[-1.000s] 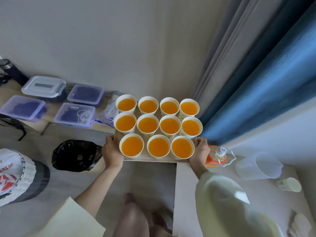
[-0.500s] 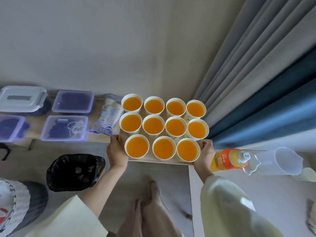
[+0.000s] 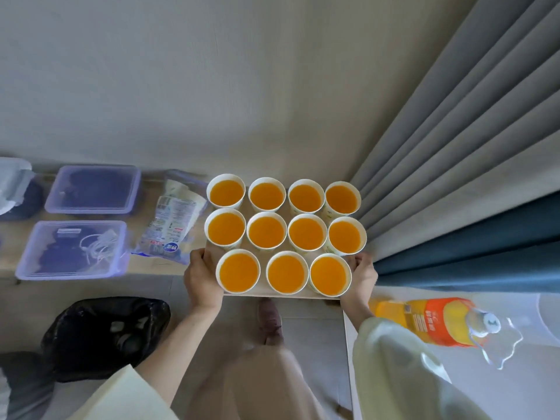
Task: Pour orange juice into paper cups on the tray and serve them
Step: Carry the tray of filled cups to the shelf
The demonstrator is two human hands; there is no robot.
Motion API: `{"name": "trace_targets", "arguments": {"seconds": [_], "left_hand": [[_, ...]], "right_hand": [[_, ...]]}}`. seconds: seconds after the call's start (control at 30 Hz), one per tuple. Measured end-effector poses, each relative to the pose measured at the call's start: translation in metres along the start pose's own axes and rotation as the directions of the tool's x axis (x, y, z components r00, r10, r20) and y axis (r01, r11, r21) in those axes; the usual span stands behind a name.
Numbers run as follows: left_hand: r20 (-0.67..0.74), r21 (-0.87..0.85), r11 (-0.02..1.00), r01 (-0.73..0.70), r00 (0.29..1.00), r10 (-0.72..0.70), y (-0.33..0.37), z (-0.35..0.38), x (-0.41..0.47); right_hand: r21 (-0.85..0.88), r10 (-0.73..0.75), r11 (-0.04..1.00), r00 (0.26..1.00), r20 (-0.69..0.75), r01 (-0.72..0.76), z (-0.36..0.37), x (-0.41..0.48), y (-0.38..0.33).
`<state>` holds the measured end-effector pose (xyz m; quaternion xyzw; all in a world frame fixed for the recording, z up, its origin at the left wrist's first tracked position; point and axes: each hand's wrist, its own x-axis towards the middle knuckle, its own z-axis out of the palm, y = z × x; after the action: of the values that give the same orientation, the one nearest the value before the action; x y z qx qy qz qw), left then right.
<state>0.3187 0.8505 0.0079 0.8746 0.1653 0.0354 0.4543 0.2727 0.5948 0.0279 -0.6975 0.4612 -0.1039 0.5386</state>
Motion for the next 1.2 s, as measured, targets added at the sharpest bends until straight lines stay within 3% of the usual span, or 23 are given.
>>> {"name": "trace_targets", "arguments": {"seconds": [0.13, 0.3, 0.47, 0.63, 0.77, 0.87, 1.03, 1.2], "left_hand": [[0.034, 0.023, 0.999, -0.043, 0.999, 0.042, -0.021, 0.031, 0.022], [0.042, -0.018, 0.996, -0.092, 0.995, 0.093, -0.048, 0.067, 0.048], [0.046, -0.042, 0.994, -0.102, 0.993, 0.104, -0.075, 0.102, 0.074], [0.031, -0.052, 0.995, -0.090, 0.995, 0.092, -0.094, 0.127, 0.087], [0.022, -0.071, 0.997, -0.042, 0.999, 0.043, -0.105, 0.141, 0.094], [0.004, -0.053, 0.997, -0.058, 0.998, 0.058, -0.115, 0.148, 0.099], [-0.016, 0.035, 0.998, -0.051, 0.999, 0.052, -0.126, 0.153, 0.106], [-0.057, 0.172, 0.981, -0.088, 0.993, 0.099, -0.129, 0.158, 0.110]], "right_hand": [[0.010, 0.049, 0.999, 0.999, -0.016, -0.049, 0.023, 0.031, 0.019], [-0.070, 0.006, 0.998, 1.000, 0.006, -0.006, 0.049, 0.062, 0.042], [-0.308, -0.087, 0.949, 0.996, -0.031, 0.073, 0.080, 0.100, 0.074], [-0.245, -0.027, 0.969, 0.999, -0.021, 0.021, 0.104, 0.118, 0.098], [-0.316, -0.094, 0.942, 0.993, 0.073, 0.112, 0.108, 0.124, 0.117], [-0.345, -0.127, 0.927, 0.989, 0.076, 0.146, 0.115, 0.130, 0.125], [-0.360, -0.229, 0.913, 0.972, -0.062, 0.192, 0.140, 0.141, 0.129], [-0.434, -0.230, 0.876, 0.973, 0.006, 0.210, 0.135, 0.143, 0.129]]}}
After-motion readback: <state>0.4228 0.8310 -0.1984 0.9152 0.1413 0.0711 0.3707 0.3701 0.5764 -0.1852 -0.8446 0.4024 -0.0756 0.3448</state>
